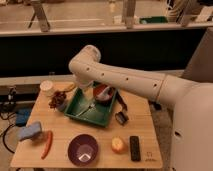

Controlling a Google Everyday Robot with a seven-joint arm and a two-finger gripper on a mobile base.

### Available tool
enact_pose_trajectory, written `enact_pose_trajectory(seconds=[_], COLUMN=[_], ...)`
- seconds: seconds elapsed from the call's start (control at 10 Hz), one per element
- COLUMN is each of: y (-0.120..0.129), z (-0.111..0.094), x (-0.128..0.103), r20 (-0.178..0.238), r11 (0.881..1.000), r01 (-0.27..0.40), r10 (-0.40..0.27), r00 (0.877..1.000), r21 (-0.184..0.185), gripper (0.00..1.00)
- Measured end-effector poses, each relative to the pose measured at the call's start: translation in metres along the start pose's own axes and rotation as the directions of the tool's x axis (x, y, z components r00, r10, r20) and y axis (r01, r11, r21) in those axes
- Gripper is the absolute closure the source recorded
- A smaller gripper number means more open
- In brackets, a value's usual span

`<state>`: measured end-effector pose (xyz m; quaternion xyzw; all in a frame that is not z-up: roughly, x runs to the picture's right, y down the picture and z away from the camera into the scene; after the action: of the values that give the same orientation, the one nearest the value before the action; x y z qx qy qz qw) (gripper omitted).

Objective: Place grapes in paper cup

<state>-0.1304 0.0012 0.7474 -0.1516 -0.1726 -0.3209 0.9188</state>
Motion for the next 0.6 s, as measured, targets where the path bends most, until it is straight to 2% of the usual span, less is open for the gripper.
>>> enact_pose_trajectory(seconds=[0.1,0.4,0.6], y=[-0.007,-0.013,-0.028], z=[0.003,0.006,0.009], x=[-0.008,-0.01,-0.025], r20=[0.006,0.012,0.016], r11=[1.0,0.999,0.998], r01=[0.011,0.035,0.061], r10=[-0.011,-0.035,-0.061], r00=[1.0,0.999,0.998], r21=[0.006,0.015,0.025], gripper=[0.2,0.2,0.2])
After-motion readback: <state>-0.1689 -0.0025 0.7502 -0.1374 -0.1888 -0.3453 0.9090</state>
